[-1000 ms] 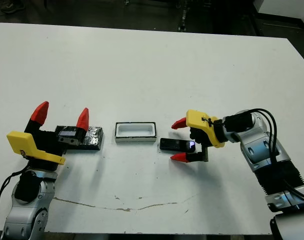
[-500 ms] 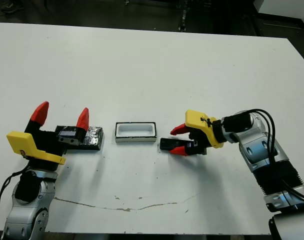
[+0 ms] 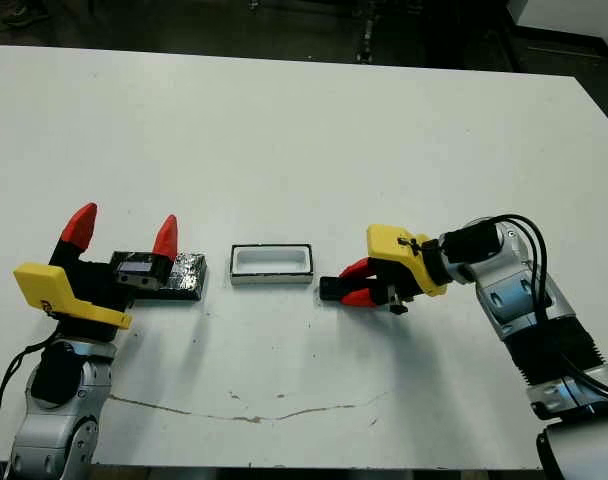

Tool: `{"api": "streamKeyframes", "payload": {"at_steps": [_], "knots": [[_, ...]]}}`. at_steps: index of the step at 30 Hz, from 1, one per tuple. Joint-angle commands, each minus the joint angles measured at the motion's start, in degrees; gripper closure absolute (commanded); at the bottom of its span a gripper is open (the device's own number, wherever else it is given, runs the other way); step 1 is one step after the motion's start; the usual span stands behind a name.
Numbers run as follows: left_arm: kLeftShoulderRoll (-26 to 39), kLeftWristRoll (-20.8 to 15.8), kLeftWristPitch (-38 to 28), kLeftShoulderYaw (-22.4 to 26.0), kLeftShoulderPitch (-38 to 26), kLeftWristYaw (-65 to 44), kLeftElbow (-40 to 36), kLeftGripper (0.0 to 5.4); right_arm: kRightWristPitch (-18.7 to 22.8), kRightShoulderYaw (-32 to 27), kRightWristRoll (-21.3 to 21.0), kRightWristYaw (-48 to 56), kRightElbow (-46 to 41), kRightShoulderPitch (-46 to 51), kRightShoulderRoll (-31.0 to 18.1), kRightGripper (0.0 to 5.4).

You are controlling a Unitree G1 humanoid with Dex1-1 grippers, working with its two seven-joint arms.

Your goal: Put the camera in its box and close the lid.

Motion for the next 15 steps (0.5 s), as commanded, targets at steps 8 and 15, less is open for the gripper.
{"api": "streamKeyframes", "payload": {"at_steps": [8,15], "knots": [[0.1,0.4,0.5,0.1,0.6,0.4,-0.1,0.0,2.0,-1.6,1.8,3.7,2.7,-3.0,-1.5,3.73],[0.0,0.8,0.3,0.0,0.4,0.5,0.1,0.0,13.7,-6.0,8.6,7.7,4.2,-8.7,-0.3,3.73]]}}
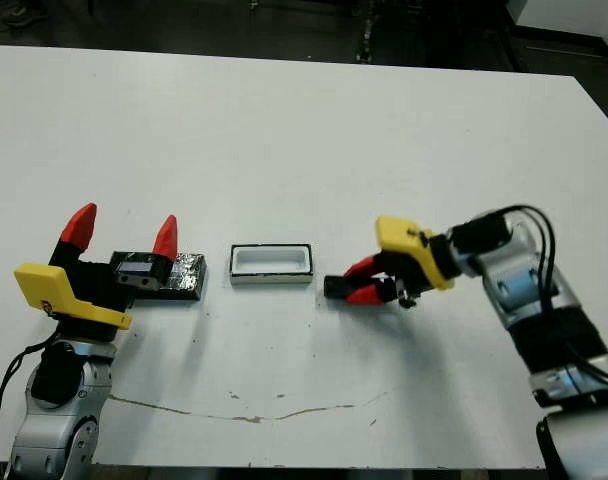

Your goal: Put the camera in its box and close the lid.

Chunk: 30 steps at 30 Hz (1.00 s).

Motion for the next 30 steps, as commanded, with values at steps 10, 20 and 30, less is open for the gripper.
{"api": "streamKeyframes", "payload": {"at_steps": [10,20,30], "knots": [[0.2,0.5,1.0,-0.1,0.3,0.7,-0.5,0.0,4.8,-2.8,7.0,1.3,6.2,-11.5,7.8,3.73],[0.1,0.5,1.6,0.2,-0.1,1.3,-1.1,0.0,-3.0,0.2,2.8,-1.0,13.2,-14.9,15.3,3.73],[0.0,0.7,1.6,0.8,0.1,2.5,-1.3,0.0,-5.6,2.5,-1.4,-3.3,21.2,-16.3,21.4,3.73]]}}
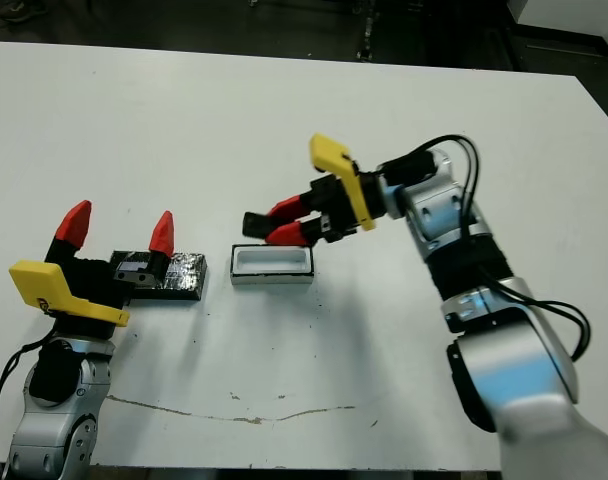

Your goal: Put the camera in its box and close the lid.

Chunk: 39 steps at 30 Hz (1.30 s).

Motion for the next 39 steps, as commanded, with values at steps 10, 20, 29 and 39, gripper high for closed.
{"api": "streamKeyframes", "payload": {"at_steps": [10,20,29,39], "knots": [[-0.1,0.3,-0.1,0.5,0.6,0.5,0.1,0.0,-7.1,1.1,-5.1,-2.5,6.8,-1.5,3.6,3.73],[-0.2,0.1,-0.6,0.5,0.7,0.3,0.5,0.0,-6.2,0.8,-5.9,-2.2,8.6,-1.7,4.2,3.73],[-0.3,0.1,-0.7,0.5,0.8,0.1,0.4,0.0,-5.3,1.4,-7.2,-1.8,8.0,-0.5,2.7,3.73],[-0.1,0.3,-0.8,0.4,1.0,0.0,0.4,0.0,-8.3,1.7,-9.3,-1.9,6.9,0.4,0.5,3.73]]}}
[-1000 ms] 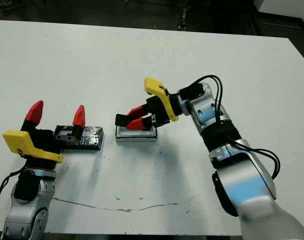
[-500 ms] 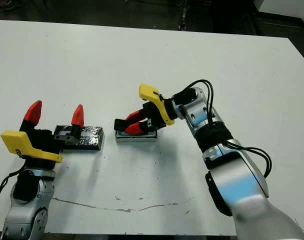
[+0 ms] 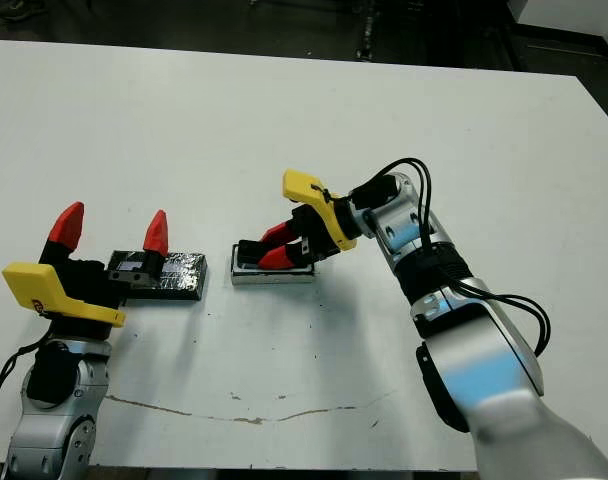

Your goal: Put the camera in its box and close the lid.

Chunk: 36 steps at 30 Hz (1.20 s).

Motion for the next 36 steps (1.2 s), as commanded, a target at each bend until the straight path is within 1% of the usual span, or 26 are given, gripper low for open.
{"api": "streamKeyframes", "payload": {"at_steps": [1,4,7,10,14,15,18,22,24,25,30,35,36], "knots": [[0.0,0.4,-0.3,-0.1,0.6,0.1,0.4,0.0,-1.3,0.5,-1.8,-0.4,-0.8,0.6,-3.0,3.73],[-0.1,0.5,-0.4,-0.1,0.5,0.2,0.5,0.0,-0.8,0.6,-2.0,0.3,-0.8,0.2,-3.9,3.73],[-0.1,0.5,-0.2,-0.1,0.6,0.2,0.4,0.0,-1.3,0.5,-1.9,0.9,0.0,0.0,-4.3,3.73],[-0.2,-0.9,-0.4,0.0,0.5,-0.5,0.6,0.0,-0.3,0.9,-2.6,0.5,-0.1,-0.2,-4.6,3.73],[0.0,-0.3,-0.2,-0.1,0.6,-0.2,0.5,0.0,1.9,1.5,-2.8,1.4,1.1,-0.7,-4.5,3.73],[0.0,-0.4,-0.2,-0.1,0.6,-0.2,0.5,0.0,1.1,1.8,-2.7,2.3,1.7,-0.9,-4.4,3.55],[0.0,-0.7,-0.4,-0.1,0.6,-0.4,0.7,0.0,-3.1,2.5,-3.3,3.4,2.8,-1.2,-4.4,3.11],[0.1,-0.5,-0.3,-0.1,0.7,-0.3,0.6,0.0,-6.3,2.6,-4.1,2.6,3.0,-1.3,-4.1,2.52],[0.0,-0.5,-0.2,-0.2,0.7,-0.3,0.5,0.0,-8.8,2.3,-4.2,1.7,3.2,-1.1,-4.0,2.3],[0.0,-0.6,-0.1,-0.2,0.7,-0.3,0.4,0.0,-9.8,2.0,-4.1,1.3,3.4,-0.9,-4.0,2.1],[0.1,-0.7,-0.1,-0.3,0.7,-0.4,0.5,0.0,-11.6,0.7,-3.8,-0.3,3.5,-0.6,-4.1,1.39],[0.2,-1.1,-0.6,-0.4,0.8,-0.9,0.9,0.0,-9.7,-0.1,-3.1,0.2,1.9,-0.8,-5.0,0.65],[0.2,-0.9,-0.6,-0.4,0.8,-0.8,0.8,0.0,-8.8,-0.6,-2.7,0.4,1.3,-0.9,-5.3,0.5]]}}
